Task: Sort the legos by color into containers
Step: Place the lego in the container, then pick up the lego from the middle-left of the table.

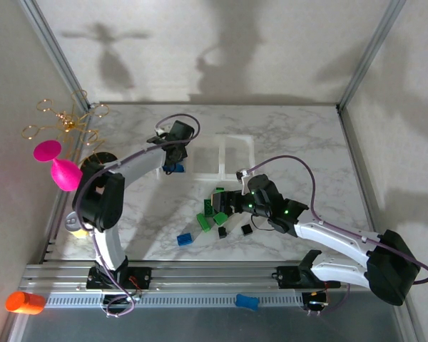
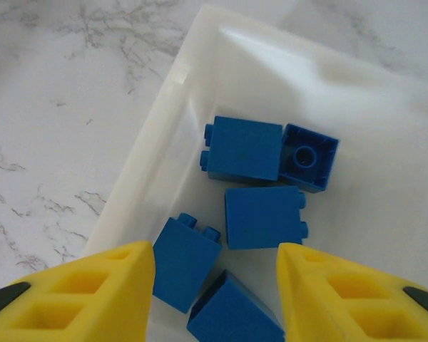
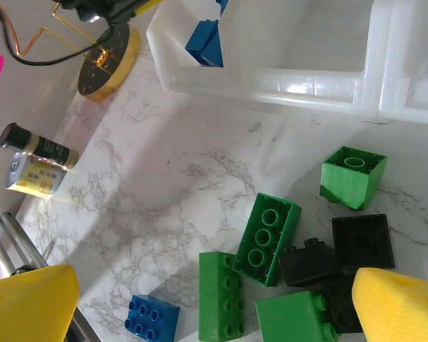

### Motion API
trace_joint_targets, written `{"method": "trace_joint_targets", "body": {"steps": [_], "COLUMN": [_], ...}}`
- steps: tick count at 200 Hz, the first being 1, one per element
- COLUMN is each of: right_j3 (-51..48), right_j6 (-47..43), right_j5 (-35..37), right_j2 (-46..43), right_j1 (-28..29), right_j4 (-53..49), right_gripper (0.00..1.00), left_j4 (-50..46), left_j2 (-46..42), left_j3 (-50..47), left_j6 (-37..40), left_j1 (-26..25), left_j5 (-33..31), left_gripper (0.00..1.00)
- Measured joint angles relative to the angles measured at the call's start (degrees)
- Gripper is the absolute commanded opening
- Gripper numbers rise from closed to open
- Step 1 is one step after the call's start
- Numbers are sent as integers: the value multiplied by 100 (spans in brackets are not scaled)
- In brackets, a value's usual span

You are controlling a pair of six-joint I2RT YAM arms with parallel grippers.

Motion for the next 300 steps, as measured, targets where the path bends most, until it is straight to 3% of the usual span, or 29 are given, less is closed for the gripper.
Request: {"method": "trace_joint_targets", "body": {"steps": [84,160,228,300], "right_j3": [-4,-328,-553,-605], "right_j6": [-306,-380,-354,-210], "right_j5": [-210,-315,-494,-452], "right_j2": [13,55,116,105], "right_j1": [0,0,0,-13], "right_j4": [-229,-420,-398,-396], "right_gripper": [99,99,99,99], "left_j4": [-299,-1182,-1425,-1045], "left_j2": [-2173,-3233,-3108,-2538], "left_j3": [-1526,-2949,-3335,-3705], "left_j6": [-409,-1908,-3440,-4218], "left_j1": [-870,-2616,-4050,-4459], "left_j5": [-2,81,444,678], "left_gripper": [53,62,70,73]}}
